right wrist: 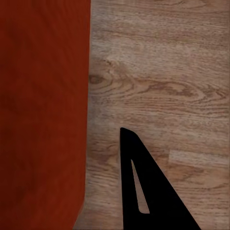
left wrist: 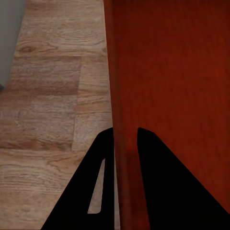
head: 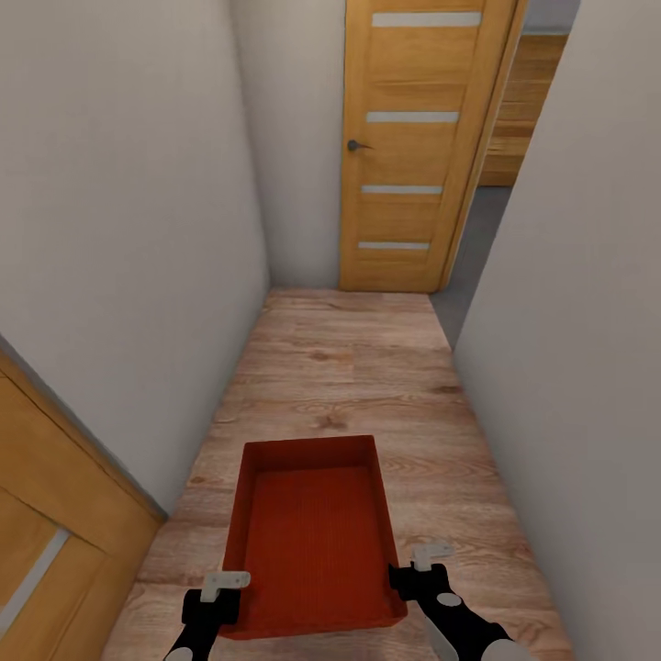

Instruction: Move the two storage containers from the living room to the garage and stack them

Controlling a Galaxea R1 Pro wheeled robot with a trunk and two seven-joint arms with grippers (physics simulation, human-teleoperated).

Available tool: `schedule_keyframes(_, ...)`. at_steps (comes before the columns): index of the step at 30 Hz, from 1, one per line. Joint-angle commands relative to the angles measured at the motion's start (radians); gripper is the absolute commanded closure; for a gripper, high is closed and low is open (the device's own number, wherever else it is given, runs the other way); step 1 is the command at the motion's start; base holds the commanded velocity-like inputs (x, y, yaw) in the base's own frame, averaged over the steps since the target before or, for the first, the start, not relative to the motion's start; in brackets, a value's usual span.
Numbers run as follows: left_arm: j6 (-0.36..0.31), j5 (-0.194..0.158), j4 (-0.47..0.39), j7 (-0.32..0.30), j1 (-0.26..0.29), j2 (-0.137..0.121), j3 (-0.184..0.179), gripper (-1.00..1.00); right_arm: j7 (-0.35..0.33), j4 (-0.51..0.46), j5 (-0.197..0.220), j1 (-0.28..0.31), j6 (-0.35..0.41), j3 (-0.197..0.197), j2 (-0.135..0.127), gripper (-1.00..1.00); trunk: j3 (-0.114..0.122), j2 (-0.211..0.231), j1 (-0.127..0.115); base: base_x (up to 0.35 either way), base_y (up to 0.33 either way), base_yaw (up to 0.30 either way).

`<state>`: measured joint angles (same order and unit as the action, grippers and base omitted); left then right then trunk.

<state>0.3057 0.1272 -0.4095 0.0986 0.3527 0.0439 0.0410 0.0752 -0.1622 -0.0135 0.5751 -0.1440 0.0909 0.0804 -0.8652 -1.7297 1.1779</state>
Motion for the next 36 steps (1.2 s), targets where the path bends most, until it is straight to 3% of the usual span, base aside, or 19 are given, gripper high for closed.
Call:
schedule_keyframes(1, 0.004, 0.003, 0.002, 0.013, 0.000, -0.002, 0.007, 1.00, 0.014, 0.000, -0.003, 0.002, -0.003, -0.010, -0.003, 1.00, -0.001, 0.000, 0.000, 0.323, 0.000, 0.000)
schedule_keyframes(11, 0.004, 0.003, 0.001, 0.013, 0.000, -0.002, 0.007, 1.00, 0.014, 0.000, -0.003, 0.001, -0.003, -0.010, -0.003, 1.00, -0.001, 0.000, 0.000, 0.328, 0.000, 0.000)
schedule_keyframes(26, 0.005, 0.003, 0.001, 0.013, 0.000, -0.002, 0.007, 1.00, 0.014, 0.000, -0.003, 0.002, -0.004, -0.010, -0.003, 1.00, -0.001, 0.000, 0.000, 0.052, 0.000, 0.000)
schedule_keyframes(36, 0.004, 0.003, 0.001, 0.013, 0.000, -0.002, 0.007, 1.00, 0.014, 0.000, -0.003, 0.002, -0.005, -0.010, -0.003, 1.00, -0.001, 0.000, 0.000, 0.304, 0.000, 0.000)
